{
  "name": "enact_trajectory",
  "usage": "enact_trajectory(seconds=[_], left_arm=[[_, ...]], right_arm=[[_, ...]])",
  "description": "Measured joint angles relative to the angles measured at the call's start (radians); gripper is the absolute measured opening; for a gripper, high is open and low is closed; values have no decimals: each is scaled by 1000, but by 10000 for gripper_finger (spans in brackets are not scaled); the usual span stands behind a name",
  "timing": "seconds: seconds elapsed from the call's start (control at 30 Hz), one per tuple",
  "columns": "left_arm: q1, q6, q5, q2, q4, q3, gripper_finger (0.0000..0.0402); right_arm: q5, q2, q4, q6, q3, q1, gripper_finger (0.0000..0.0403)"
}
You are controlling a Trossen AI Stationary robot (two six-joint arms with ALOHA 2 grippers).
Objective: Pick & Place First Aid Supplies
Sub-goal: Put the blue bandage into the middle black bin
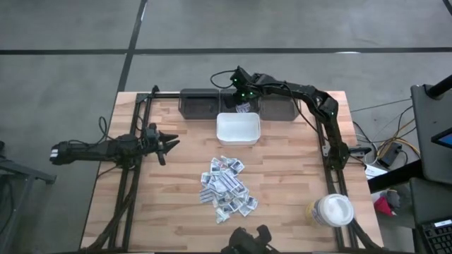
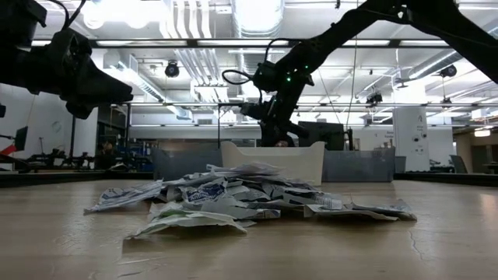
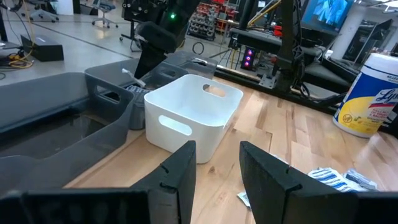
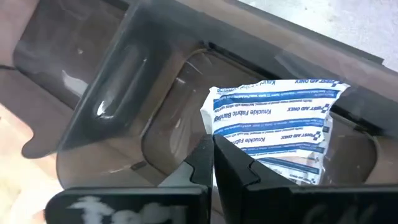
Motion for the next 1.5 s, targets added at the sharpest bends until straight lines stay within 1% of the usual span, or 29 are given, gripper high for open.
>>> enact_trajectory(seconds=[0.23,0.53,0.57,0.6,0.7,0.73,0.8,0.83,1.03,1.2,1.27,1.37,1.5], left_arm=[[0,0,0,0,0,0,124],[0,0,0,0,0,0,124],[0,0,0,0,0,0,124],[0,0,0,0,0,0,124],[0,0,0,0,0,0,124],[0,0,0,0,0,0,124],[0,0,0,0,0,0,124],[0,0,0,0,0,0,124],[0,-8,2,0,1,0,124],[0,-8,3,0,12,-2,124],[0,-8,3,0,15,-2,124],[-1,-8,3,1,16,-2,124],[-1,-7,4,3,17,-2,124]], right_arm=[[-25,-1,3,-30,0,-3,14],[-41,-7,9,-28,0,-3,78],[-71,-13,8,-30,0,-3,83],[-121,-22,7,-42,0,-3,88],[-312,-63,6,-85,0,17,98],[-360,-80,6,-103,0,34,99],[-415,-113,-4,-160,0,80,102],[-420,-132,-14,-190,0,108,102],[-417,-215,-133,-384,1,295,91],[-407,-222,-194,-476,1,455,76],[-383,-215,-203,-515,1,512,70],[-310,-196,-215,-587,1,585,65],[-125,-175,-208,-669,0,653,60]])
